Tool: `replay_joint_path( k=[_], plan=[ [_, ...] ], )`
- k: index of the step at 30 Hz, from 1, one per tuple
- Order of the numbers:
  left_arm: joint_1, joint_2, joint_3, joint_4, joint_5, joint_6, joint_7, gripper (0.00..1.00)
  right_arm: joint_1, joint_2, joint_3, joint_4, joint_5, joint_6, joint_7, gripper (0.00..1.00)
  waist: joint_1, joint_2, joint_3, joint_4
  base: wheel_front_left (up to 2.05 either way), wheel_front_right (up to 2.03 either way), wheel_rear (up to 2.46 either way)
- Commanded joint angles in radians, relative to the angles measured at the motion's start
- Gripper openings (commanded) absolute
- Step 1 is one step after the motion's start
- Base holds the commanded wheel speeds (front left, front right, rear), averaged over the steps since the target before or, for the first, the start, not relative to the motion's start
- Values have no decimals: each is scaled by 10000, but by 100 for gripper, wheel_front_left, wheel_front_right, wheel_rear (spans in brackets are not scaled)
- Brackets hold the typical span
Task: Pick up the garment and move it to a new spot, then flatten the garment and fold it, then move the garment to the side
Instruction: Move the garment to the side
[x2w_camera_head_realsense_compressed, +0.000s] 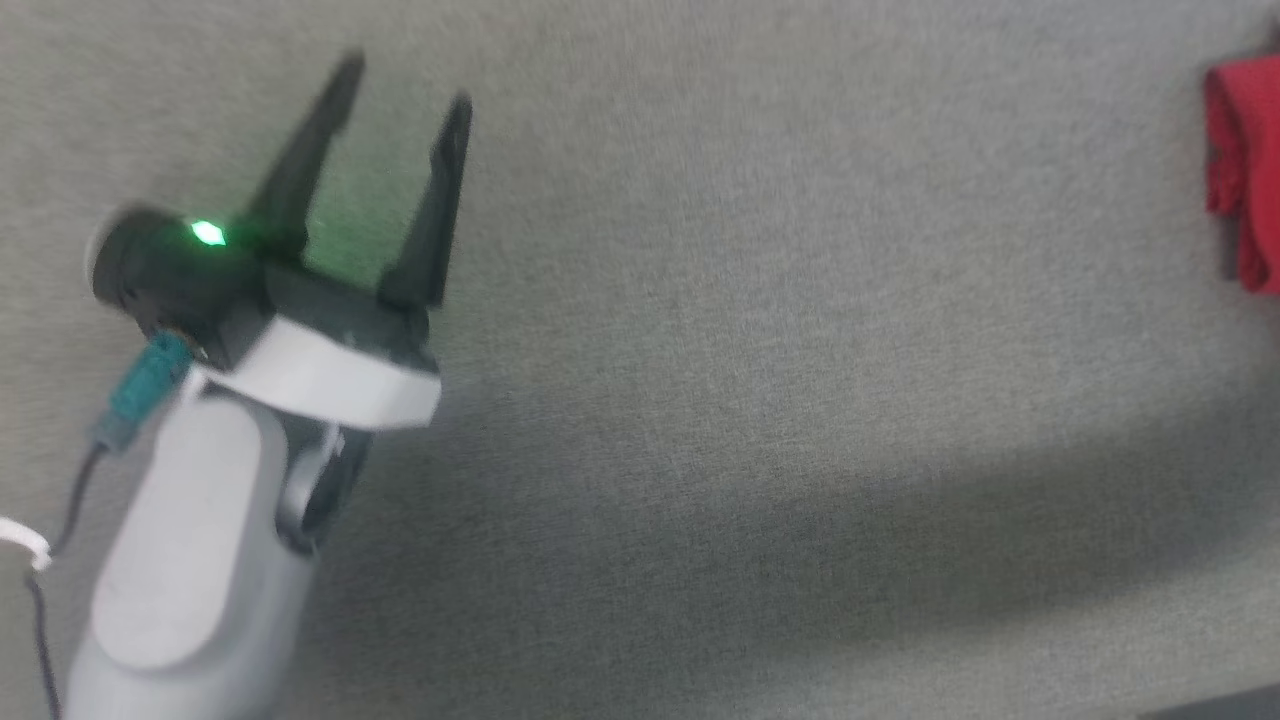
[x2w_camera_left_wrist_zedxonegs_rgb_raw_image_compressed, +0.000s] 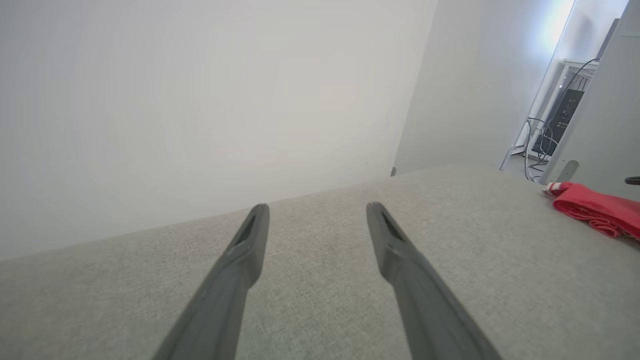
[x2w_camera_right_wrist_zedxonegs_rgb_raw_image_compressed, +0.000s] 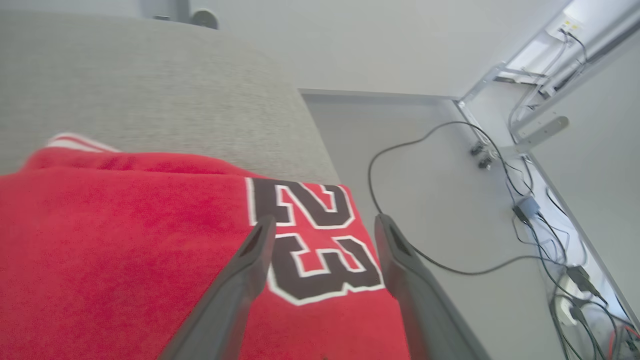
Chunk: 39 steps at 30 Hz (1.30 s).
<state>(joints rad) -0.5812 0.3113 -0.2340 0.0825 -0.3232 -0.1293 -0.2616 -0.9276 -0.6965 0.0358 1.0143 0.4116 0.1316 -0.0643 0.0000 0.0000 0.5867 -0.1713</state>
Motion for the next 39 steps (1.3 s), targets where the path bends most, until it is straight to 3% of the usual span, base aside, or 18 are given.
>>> replay_joint_path(
  k=[1, 7, 14, 22, 29, 39],
  plan=[
    [516, -171, 179, 151, -105, -17, -43, 100, 326, 192, 327, -126, -4, -16, -108, 100, 0, 0, -1010, 410, 0, 0, 0],
    [1973, -726, 490, 711, -179, -17, -43, 100, 1516, 768, 1179, -733, 461, -16, -995, 100, 0, 0, -2500, 1082, 0, 0, 0],
    [3398, -952, 864, 1215, -260, -17, -43, 100, 2923, 1514, 2031, -1282, 728, -16, -1652, 100, 0, 0, -3867, 1771, 0, 0, 0],
    [4599, -1202, 1511, 1381, -279, -17, -42, 100, 4044, 2266, 2518, -2462, 1041, -16, -1947, 100, 0, 0, -4769, 2145, 0, 0, 0],
    [5609, -1555, 2107, 1263, -114, -17, -43, 100, 5368, 2907, 2536, -3979, 993, -16, -2009, 100, 0, 0, -5526, 2309, 0, 0, 0],
    [6651, -1507, 2660, 639, 9, -17, -42, 100, 6852, 3304, 1937, -5540, 754, -16, -2013, 100, 0, 0, -6096, 2112, 0, 0, 0]
  ],
)
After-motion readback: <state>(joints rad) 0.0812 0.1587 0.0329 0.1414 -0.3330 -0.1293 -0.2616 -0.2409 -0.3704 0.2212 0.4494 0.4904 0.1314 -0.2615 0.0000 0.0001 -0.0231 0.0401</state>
